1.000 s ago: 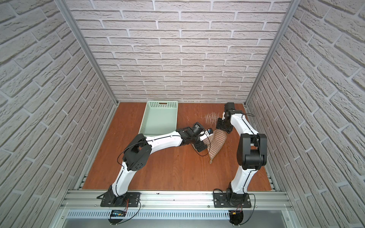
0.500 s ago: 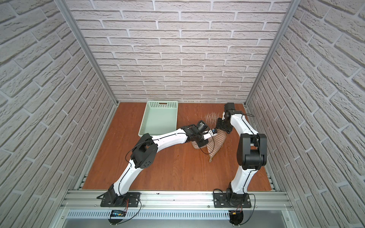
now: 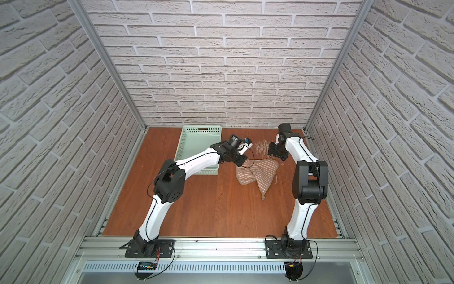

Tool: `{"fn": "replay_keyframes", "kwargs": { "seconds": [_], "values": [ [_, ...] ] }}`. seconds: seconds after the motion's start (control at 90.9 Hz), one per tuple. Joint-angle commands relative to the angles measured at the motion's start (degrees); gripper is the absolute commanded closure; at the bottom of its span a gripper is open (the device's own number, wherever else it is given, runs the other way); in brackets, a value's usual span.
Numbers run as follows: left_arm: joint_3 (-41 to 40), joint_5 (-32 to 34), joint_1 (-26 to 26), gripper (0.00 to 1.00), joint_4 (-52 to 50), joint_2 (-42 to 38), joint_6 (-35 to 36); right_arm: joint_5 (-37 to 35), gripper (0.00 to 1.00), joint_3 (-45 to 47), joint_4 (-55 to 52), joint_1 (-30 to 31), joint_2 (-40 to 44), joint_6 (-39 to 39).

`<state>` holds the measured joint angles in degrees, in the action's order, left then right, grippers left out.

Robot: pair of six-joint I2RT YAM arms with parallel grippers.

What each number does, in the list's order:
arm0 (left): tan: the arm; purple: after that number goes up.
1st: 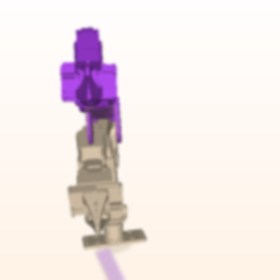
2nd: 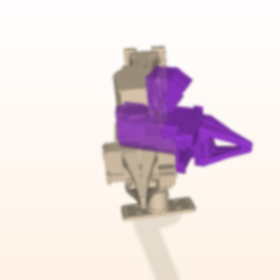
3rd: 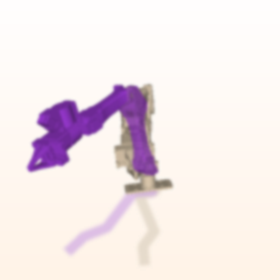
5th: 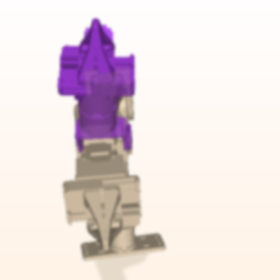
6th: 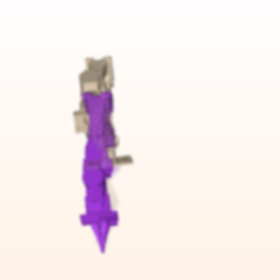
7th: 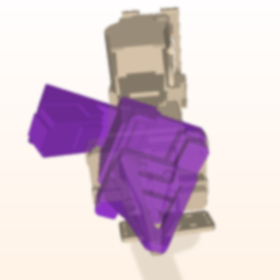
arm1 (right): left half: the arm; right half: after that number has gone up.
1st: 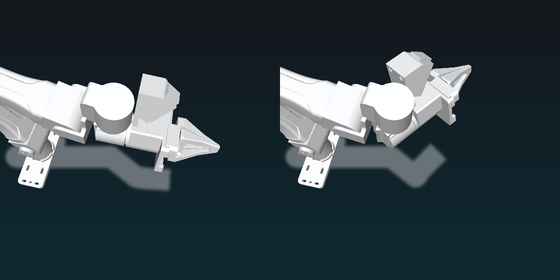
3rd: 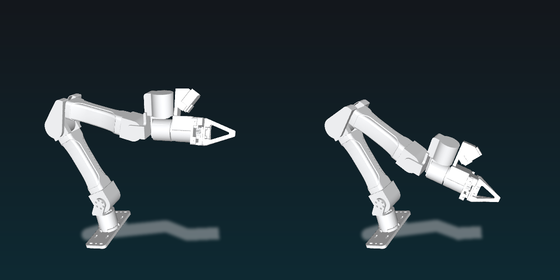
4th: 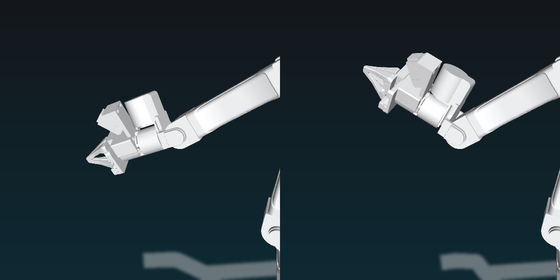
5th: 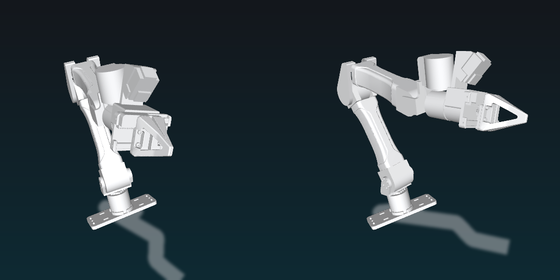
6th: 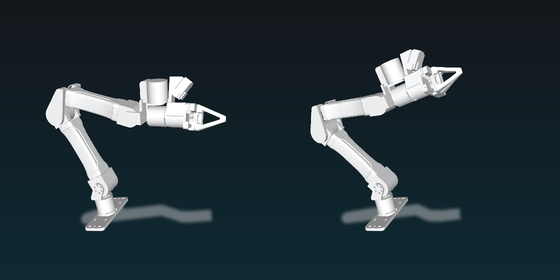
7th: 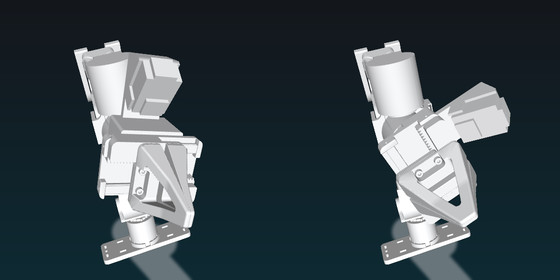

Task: Fold the square dishcloth
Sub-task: Flatten out the cleaning item at the center of the board.

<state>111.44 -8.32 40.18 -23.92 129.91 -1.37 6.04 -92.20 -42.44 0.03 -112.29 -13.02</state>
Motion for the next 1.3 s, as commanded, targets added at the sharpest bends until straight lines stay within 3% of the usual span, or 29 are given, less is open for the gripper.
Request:
{"fn": "replay_keyframes", "kwargs": {
  "seconds": [0.0,0.253,0.561,0.814,1.012,1.133,1.166,1.243,1.287],
  "values": [
    [3.38,-2.18,-2.15,1.0,-2.03,-0.83,-7.26,1.38,0.4,-3.55,-2.19,-0.15,-2.01,1.59],
    [12.93,-5.46,-6.61,1.0,-8.55,5.79,-12.95,5.4,0.41,-7.26,-3.04,-0.13,-6.32,1.89],
    [20.49,-3.23,-8.08,1.0,-13.57,12.39,-16.07,11.98,0.45,-12.88,-1.3,0.41,-14.54,2.48],
    [20.62,-2.07,-8.17,1.0,-13.86,12.46,-16.04,8.16,0.45,-24.14,-5.16,3.05,-24.13,4.08],
    [20.5,-0.74,-8.17,1.0,-13.95,12.17,-16.12,6.49,0.47,-25.9,-5.93,4.12,-26.57,3.95],
    [20.23,0.22,-8.12,1.0,-13.69,11.74,-16.34,6.03,0.57,-24.86,-5.83,4.27,-26.0,4.16],
    [20.18,0.47,-8.11,1.0,-13.62,11.63,-16.38,6.0,0.65,-24.68,-5.9,4.25,-25.76,4.31],
    [20.24,0.84,-8.13,1.0,-13.39,11.03,-16.64,5.33,0.94,-24.76,-6.34,4.38,-24.8,4.5],
    [20.29,1.0,-8.08,1.0,-13.3,10.31,-16.54,4.63,0.96,-24.63,-6.93,4.43,-23.73,4.96]
  ]
}}
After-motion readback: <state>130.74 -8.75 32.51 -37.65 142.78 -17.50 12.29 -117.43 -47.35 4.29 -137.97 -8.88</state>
